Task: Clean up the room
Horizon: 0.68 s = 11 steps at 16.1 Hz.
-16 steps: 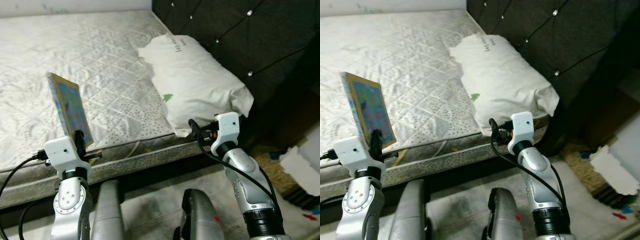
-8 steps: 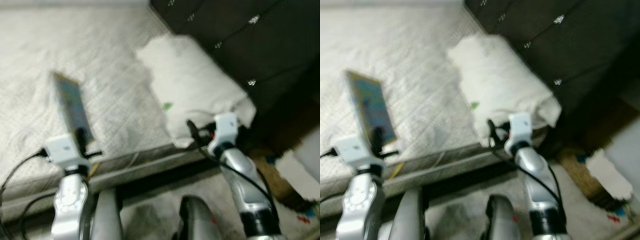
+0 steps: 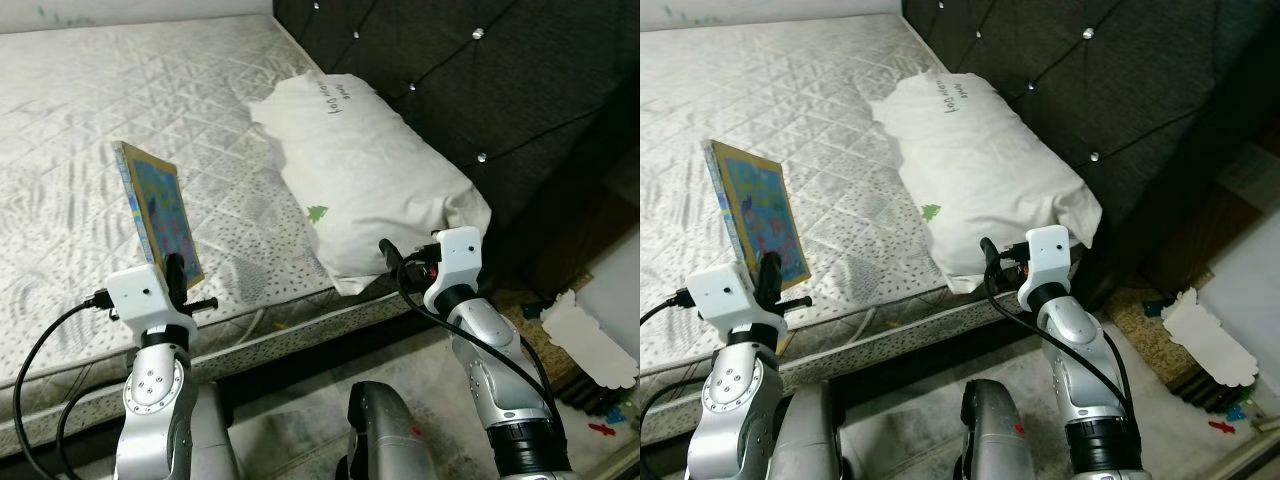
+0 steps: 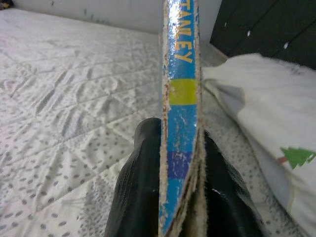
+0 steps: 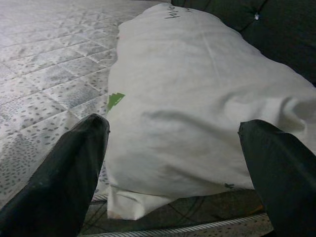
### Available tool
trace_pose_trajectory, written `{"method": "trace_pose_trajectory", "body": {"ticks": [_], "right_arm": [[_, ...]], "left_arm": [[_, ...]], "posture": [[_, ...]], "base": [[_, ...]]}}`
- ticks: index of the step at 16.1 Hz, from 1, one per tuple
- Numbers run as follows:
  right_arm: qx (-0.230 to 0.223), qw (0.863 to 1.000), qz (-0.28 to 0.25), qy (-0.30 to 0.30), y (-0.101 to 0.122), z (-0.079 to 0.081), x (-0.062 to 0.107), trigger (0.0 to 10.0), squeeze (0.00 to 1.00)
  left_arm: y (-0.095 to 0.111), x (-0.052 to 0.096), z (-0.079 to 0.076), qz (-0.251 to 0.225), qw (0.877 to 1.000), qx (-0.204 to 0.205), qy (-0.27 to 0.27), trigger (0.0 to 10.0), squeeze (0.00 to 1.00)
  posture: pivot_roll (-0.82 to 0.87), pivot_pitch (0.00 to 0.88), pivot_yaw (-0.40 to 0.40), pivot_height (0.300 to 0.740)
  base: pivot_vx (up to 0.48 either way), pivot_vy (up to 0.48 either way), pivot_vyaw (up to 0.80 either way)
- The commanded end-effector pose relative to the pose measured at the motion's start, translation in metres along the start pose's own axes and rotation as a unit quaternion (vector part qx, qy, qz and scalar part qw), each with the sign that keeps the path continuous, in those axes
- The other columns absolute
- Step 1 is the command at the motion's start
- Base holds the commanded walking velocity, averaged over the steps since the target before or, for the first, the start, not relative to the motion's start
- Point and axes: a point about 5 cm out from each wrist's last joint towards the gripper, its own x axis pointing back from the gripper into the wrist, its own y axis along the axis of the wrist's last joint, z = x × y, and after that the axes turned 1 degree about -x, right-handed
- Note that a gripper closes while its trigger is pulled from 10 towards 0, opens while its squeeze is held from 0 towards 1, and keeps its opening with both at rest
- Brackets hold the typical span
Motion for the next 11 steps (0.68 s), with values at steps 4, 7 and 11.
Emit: {"method": "trace_pose_trajectory", "body": {"ticks": [4,7,11], "right_arm": [[0.002,1.000,-0.006,0.000,0.002,-0.002,0.001,10.0,0.00],[0.001,1.000,-0.006,0.000,0.002,-0.002,0.001,10.0,0.00],[0.003,1.000,-0.006,-0.002,0.003,-0.003,0.001,10.0,0.00]], "left_arm": [[0.008,-0.004,-0.006,-0.024,1.000,0.007,-0.012,10.0,0.00],[0.003,-0.005,-0.009,-0.010,1.000,0.014,-0.011,10.0,0.00],[0.000,-0.015,-0.018,0.002,0.999,0.035,-0.021,10.0,0.00]], "posture": [[-0.06,0.052,-0.061,0.587],[-0.06,0.052,-0.063,0.587],[-0.06,0.056,-0.069,0.587]], "base": [[0.360,0.000,0.00],[0.000,0.000,0.00],[0.000,0.000,0.00]]}}
